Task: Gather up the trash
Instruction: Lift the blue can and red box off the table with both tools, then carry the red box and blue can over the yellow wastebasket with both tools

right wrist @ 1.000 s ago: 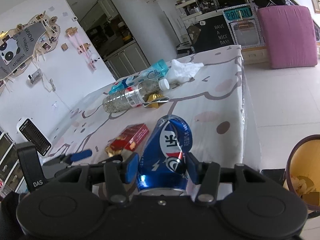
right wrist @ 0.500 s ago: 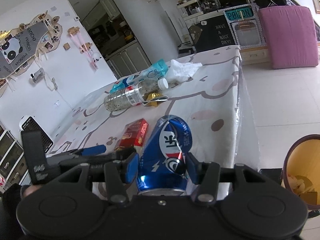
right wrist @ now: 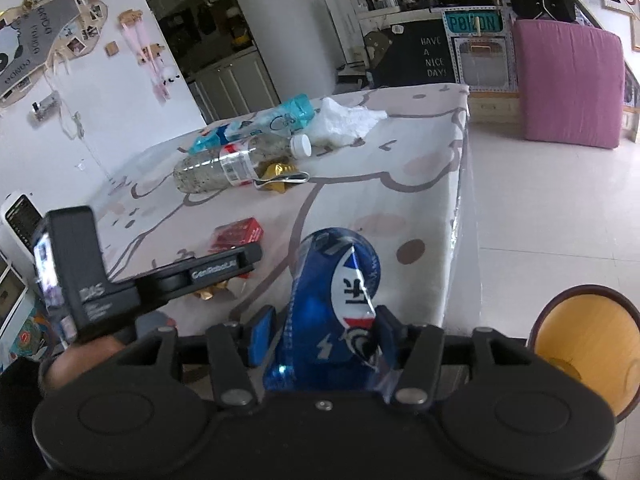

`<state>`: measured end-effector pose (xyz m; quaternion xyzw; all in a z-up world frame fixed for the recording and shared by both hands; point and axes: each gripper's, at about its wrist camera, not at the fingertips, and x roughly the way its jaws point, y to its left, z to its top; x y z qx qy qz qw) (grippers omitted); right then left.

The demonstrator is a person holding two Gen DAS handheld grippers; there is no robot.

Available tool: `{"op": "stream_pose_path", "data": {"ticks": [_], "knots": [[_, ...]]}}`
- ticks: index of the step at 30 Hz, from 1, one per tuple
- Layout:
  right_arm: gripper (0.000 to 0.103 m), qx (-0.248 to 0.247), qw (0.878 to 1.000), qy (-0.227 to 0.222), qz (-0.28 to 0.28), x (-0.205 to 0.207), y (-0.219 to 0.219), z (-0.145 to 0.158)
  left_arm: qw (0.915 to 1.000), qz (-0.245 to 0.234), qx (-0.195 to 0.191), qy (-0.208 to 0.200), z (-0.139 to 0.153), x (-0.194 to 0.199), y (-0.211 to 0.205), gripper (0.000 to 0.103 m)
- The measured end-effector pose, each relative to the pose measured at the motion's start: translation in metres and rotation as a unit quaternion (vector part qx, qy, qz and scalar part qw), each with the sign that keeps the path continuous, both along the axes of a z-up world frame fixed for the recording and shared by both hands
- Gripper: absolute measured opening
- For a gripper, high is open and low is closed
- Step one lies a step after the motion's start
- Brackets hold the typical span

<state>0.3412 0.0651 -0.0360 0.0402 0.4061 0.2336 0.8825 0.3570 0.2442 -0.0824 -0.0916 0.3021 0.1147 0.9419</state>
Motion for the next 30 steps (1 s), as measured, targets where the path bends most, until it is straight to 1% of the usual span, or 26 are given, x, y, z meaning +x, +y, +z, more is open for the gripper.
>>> {"op": "stream_pose_path", "data": {"ticks": [1,2,3,7,13,17,22,26,30], "knots": [[0.055,-0.003,1.000,0.001,-0.002,0.002,0.002,-0.002,1.0000,-0.004,0.005,0.002,0.001,-0.001,0.000,0.066],[0.053,-0.006,1.000,0.003,-0.003,0.003,0.003,-0.004,0.9999,-0.011,0.008,0.003,0.001,-0.002,0.000,0.056],[0.052,-0.007,1.000,0.005,-0.003,0.003,0.004,-0.007,0.9998,-0.019,0.008,0.003,0.002,-0.003,0.000,0.053],[0.052,0.001,1.000,-0.007,0.000,-0.002,0.000,-0.007,0.9993,-0.037,0.006,0.007,0.003,-0.011,0.001,0.052],[0.052,0.001,1.000,-0.029,-0.013,-0.006,-0.010,0.003,0.9979,-0.065,0.005,0.006,0.011,-0.033,-0.003,0.051],[0.051,-0.005,0.999,-0.043,-0.021,-0.011,-0.017,0.011,0.9967,-0.077,0.023,-0.006,0.025,-0.048,-0.011,0.051],[0.051,-0.014,0.997,-0.065,-0.029,-0.019,-0.026,0.023,0.9954,-0.093,0.022,-0.013,0.048,-0.060,-0.023,0.051],[0.051,-0.024,0.996,-0.085,-0.031,-0.031,-0.036,0.034,0.9944,-0.104,0.009,-0.015,0.065,-0.066,-0.034,0.051],[0.051,-0.028,0.994,-0.100,-0.041,-0.040,-0.050,0.042,0.9920,-0.123,0.019,-0.021,0.074,-0.072,-0.056,0.051]]}}
